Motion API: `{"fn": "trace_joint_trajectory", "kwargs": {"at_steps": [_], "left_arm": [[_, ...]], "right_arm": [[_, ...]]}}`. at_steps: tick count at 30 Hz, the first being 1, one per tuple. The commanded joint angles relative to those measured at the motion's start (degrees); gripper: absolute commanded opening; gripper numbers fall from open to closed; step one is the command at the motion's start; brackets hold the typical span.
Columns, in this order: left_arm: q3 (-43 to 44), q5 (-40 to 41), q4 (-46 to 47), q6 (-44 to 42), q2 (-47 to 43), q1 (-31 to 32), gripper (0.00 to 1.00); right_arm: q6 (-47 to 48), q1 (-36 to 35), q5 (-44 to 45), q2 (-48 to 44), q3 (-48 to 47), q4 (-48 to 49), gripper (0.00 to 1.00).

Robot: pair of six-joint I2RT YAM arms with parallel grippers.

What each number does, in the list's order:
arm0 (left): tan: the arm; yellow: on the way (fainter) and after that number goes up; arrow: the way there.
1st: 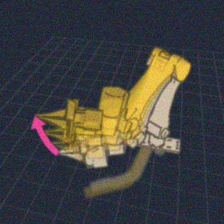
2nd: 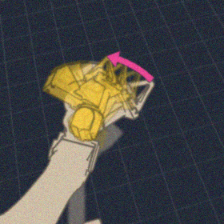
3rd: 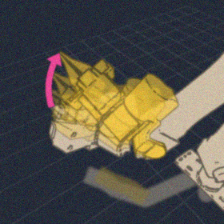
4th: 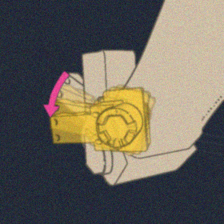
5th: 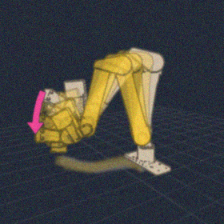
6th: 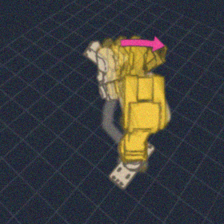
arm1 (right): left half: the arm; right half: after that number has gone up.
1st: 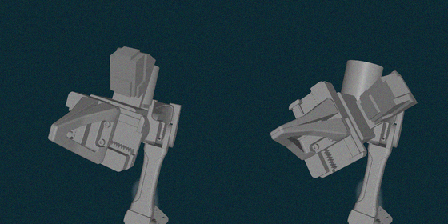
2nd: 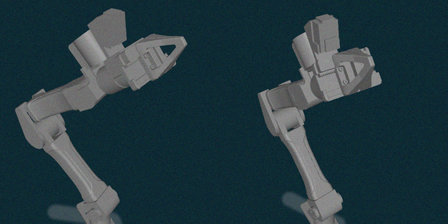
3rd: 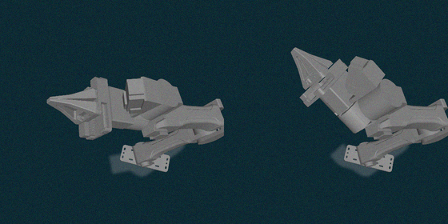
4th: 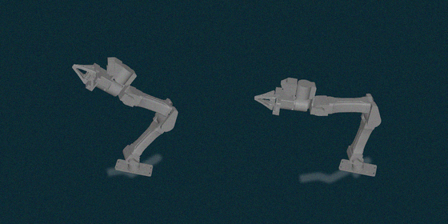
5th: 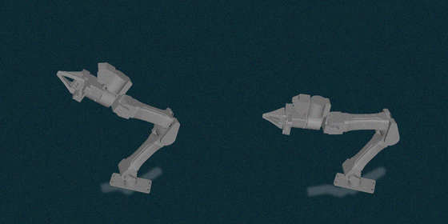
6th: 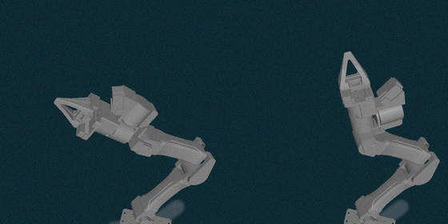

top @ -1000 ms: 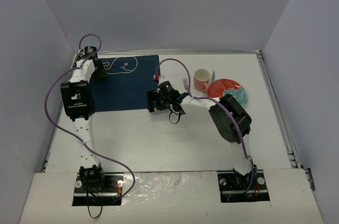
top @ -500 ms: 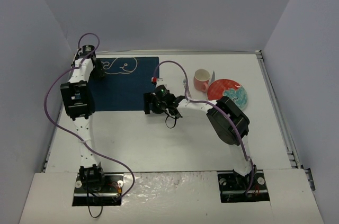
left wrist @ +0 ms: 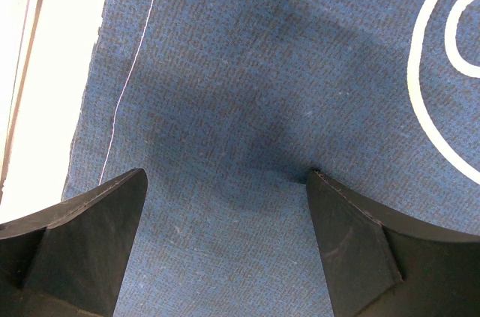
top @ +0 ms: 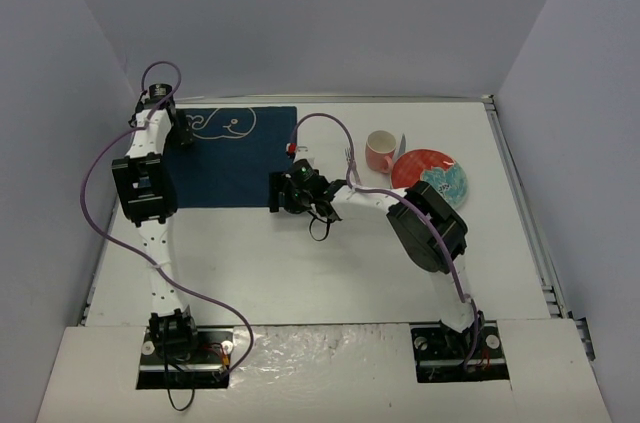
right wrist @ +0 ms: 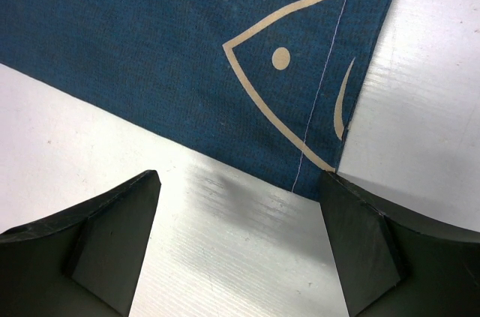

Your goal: Set the dinner table for one person

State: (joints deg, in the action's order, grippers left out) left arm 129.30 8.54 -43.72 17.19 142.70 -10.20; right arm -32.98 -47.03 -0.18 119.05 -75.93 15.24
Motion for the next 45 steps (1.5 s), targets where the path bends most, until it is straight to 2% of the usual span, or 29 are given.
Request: {"fn": "trace_joint_trajectory", "kwargs": {"at_steps": [1, 11, 24, 30, 36, 45], "left_arm": [[0.01, 4.02, -2.59, -0.53, 2.67, -2.01, 0.84], [1.31, 3.94, -3.38, -0.23, 1.97, -2.01, 0.85], [1.93, 1.60, -1.82, 0.04, -4.91, -1.93, 0.91], [0.10, -2.93, 0.37, -0.13, -10.10, -1.41, 0.93], [-2.36, -8.02, 1.41, -1.03, -15.39, 1.13, 0.93], [-15.64, -11.71, 7.39, 0.42, -29.33, 7.18, 0.94]], "right_arm": [[-1.30, -0.55, 1.80, 1.73, -0.82, -3.64, 0.84], [1.25, -0.96, 4.02, 0.57, -1.77, -3.64, 0.86], [8.66, -0.61, 8.70, -5.93, -6.67, -5.92, 1.00], [10.20, 0.00, 9.76, -12.36, -5.57, -6.01, 1.00], [11.26, 1.64, 9.70, -20.89, -0.57, -5.91, 1.00], [13.35, 7.56, 9.50, -38.23, 12.10, -4.17, 1.00]]}}
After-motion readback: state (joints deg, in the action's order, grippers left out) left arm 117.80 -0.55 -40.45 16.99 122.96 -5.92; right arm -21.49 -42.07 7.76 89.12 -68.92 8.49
